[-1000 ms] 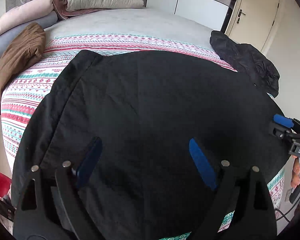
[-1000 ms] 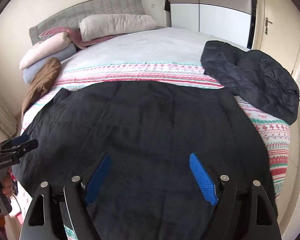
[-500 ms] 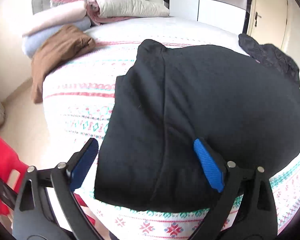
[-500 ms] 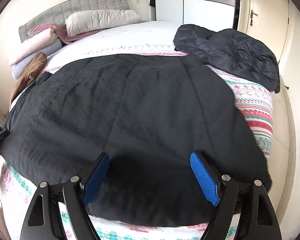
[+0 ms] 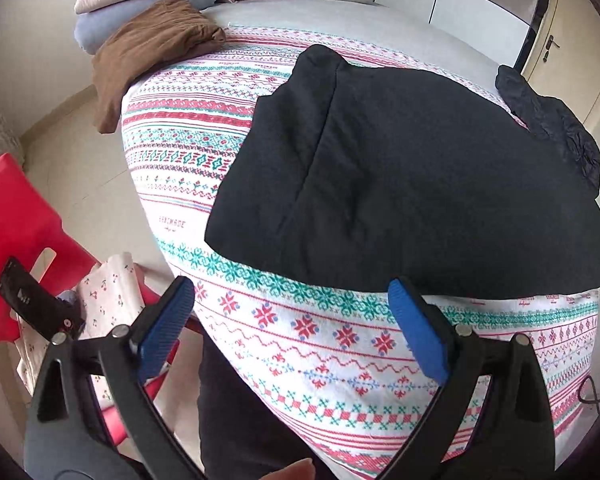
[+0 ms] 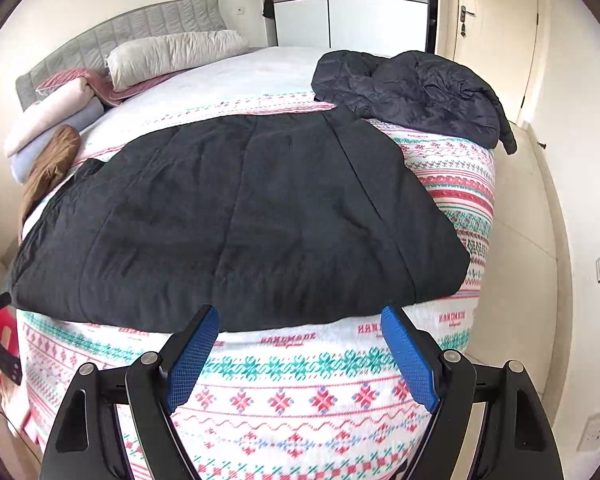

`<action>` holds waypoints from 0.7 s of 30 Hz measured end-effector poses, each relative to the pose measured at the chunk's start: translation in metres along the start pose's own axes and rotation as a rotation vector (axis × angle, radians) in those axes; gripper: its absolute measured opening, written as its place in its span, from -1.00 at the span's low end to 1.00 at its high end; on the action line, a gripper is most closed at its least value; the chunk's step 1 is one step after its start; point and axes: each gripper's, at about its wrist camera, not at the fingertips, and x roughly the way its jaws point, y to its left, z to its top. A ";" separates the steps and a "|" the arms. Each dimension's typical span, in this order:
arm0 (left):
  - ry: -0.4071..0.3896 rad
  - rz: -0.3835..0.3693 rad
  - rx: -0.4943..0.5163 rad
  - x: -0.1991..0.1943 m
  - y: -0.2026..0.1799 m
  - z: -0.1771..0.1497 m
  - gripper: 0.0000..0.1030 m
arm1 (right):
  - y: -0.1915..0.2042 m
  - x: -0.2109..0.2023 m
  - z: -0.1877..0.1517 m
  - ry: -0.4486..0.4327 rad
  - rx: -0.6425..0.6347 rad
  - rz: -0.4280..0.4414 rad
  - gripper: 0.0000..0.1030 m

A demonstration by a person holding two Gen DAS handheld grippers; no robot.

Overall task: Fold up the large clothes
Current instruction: 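Open both tools and pull them back from the folded coat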

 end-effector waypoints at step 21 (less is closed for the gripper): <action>0.079 0.000 0.140 -0.020 -0.129 -0.047 0.95 | 0.080 -0.023 -0.027 0.035 -0.081 0.035 0.74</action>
